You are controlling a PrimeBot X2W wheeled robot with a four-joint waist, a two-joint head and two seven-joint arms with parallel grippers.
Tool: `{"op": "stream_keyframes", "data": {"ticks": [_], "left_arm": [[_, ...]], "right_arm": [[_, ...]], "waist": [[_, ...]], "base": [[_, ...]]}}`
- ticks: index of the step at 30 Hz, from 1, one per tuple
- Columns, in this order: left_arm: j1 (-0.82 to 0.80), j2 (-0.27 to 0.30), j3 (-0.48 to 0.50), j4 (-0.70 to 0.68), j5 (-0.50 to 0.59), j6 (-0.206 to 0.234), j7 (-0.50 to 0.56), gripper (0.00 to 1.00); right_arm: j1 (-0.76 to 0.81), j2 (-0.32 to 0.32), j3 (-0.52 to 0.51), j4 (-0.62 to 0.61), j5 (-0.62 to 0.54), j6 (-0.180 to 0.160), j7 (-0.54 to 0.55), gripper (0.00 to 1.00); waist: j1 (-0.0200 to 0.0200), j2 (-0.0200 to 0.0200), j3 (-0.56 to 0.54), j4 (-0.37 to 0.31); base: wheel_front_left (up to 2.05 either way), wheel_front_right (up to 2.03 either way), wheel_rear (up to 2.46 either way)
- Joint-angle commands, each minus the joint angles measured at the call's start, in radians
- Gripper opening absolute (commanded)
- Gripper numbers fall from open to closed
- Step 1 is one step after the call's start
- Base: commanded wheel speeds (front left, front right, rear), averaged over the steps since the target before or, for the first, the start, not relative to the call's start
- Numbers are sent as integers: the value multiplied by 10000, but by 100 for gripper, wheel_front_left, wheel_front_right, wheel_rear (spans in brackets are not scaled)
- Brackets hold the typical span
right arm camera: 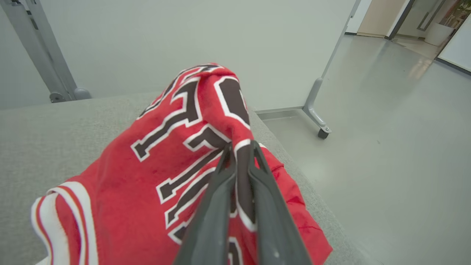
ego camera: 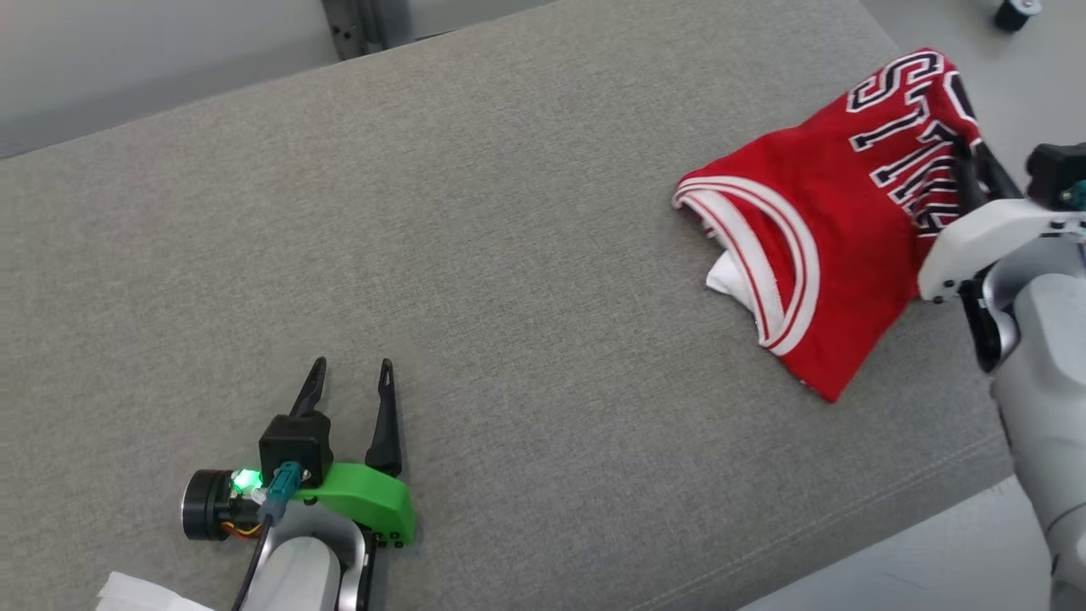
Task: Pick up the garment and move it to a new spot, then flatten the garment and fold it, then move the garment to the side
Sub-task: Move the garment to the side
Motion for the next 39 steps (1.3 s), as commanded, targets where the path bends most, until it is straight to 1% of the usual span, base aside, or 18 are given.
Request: {"op": "stream_keyframes", "data": {"ticks": [1, 8, 10, 11, 12, 13, 17, 19, 22, 23, 29, 35, 39], "left_arm": [[-180, 61, -29, -45, 110, -50, 2, 100], [-191, 60, 1, -142, 151, -21, 2, 100], [-147, 60, 67, -148, 180, -10, 2, 100], [-100, 60, 104, -151, 203, 1, 2, 100], [-65, 60, 136, -152, 205, 12, 2, 100], [-25, 60, 173, -150, 202, 20, 2, 100], [105, 58, 347, -163, 170, 39, 2, 100], [136, 58, 441, -188, 167, 57, 2, 100], [229, 57, 603, -272, 99, 120, 2, 100], [266, 55, 673, -295, 78, 126, 3, 100], [302, 58, 865, -446, -16, 225, 2, 100], [458, 57, 999, -588, -181, 316, 2, 100], [599, 55, 1082, -695, -264, 381, 2, 100]], "right_arm": [[-162, -247, -310, 225, -281, -16, -21, 0], [-186, -1398, -2405, 1141, -1835, -16, -21, 0], [-63, -1479, -2877, 1193, -2411, -16, -21, 0], [-14, -1508, -3212, 1087, -2664, -16, -21, 8], [2, -1505, -3491, 966, -2891, -16, -21, 71], [48, -1416, -3809, 851, -3102, -18, -21, 100], [251, -797, -4722, 116, -3836, -16, -21, 100], [282, -445, -4854, -284, -4090, -16, -21, 100], [411, 223, -4765, -915, -4077, -16, -21, 100], [501, 477, -4583, -1154, -4033, -16, -21, 100], [1079, 1338, -3270, -2141, -3173, -16, -21, 100], [2026, 1720, -1879, -2976, -2029, -16, -21, 100], [2711, 1848, -1196, -3321, -1470, -16, -21, 100]], "waist": [[0, 0, 262, 567], [0, 0, 289, 1122], [0, 0, 273, 1217], [0, 0, 262, 1253], [0, 0, 258, 1276], [0, 0, 244, 1302], [0, 0, 172, 1359], [0, 0, 144, 1381], [0, 0, 90, 1370], [0, 0, 72, 1372], [0, 0, -43, 1539], [0, 0, -234, 1916], [0, 0, -407, 2188]], "base": [[0, 0, 0], [0, 0, 0], [0, 0, 0], [0, 0, 0], [0, 0, 0], [0, 0, 0], [0, 0, 0], [0, 0, 0], [0, 0, 0], [0, 0, 0], [0, 0, 0], [0, 0, 0], [0, 0, 0]]}}
